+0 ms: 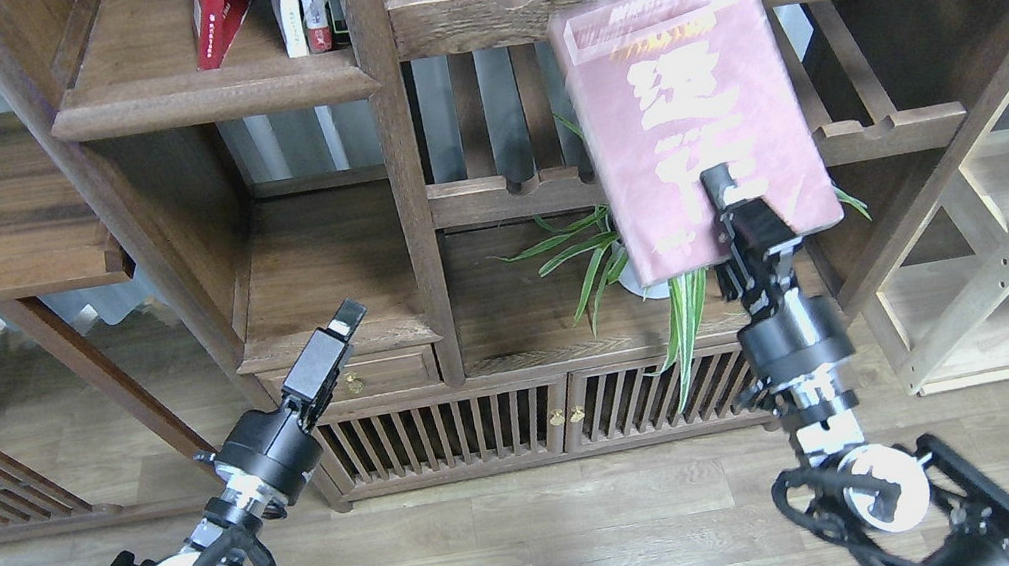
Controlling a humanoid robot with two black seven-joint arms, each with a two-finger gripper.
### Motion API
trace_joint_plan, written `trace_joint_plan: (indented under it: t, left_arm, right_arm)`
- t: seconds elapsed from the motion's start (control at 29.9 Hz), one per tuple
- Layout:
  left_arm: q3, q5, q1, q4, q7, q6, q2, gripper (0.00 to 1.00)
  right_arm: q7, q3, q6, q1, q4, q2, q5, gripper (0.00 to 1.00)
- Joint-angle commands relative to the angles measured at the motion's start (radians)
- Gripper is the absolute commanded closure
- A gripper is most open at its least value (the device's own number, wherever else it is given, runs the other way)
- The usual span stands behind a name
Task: Organize books on shelf
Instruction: 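Pull the maroon book off the shelf and lower it toward the left gripper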
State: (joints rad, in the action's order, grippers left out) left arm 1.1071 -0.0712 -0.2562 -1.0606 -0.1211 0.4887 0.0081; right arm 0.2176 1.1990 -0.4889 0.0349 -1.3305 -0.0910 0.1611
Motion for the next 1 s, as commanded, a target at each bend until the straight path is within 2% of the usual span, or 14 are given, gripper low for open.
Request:
trace_joint_plan:
  t: [0.0, 0.53, 0.7, 0.84, 0.97]
  left_arm:
    - [-0.016, -0.001, 0.000, -0.004, -0.008, 0.000, -0.008, 0.03]
    - [-0.075, 0.025, 0.009, -0.004, -0.005, 0.000, -0.008, 0.03]
    - [-0.150, 0.134, 0.012, -0.029, -0.008, 0.000, -0.008, 0.04]
    - [-0.161, 0.165, 0.015, -0.053, -0.028, 0.000, -0.008, 0.05]
    - [-0.180, 0.191, 0.017, -0.084, -0.029, 0.000, -0.008, 0.08]
  right_arm:
    - [-0.001, -0.022, 0.000, 0.034, -0.001, 0.019, -0.011, 0.73]
    - [-0.003, -0.098, 0.000, 0.062, -0.003, 0.073, -0.083, 0.75]
    - [-0.004, -0.142, 0.000, 0.109, -0.003, 0.091, -0.141, 0.75]
    - [-0.004, -0.161, 0.000, 0.129, -0.003, 0.091, -0.178, 0.75]
    - [-0.004, -0.200, 0.000, 0.135, -0.003, 0.091, -0.199, 0.75]
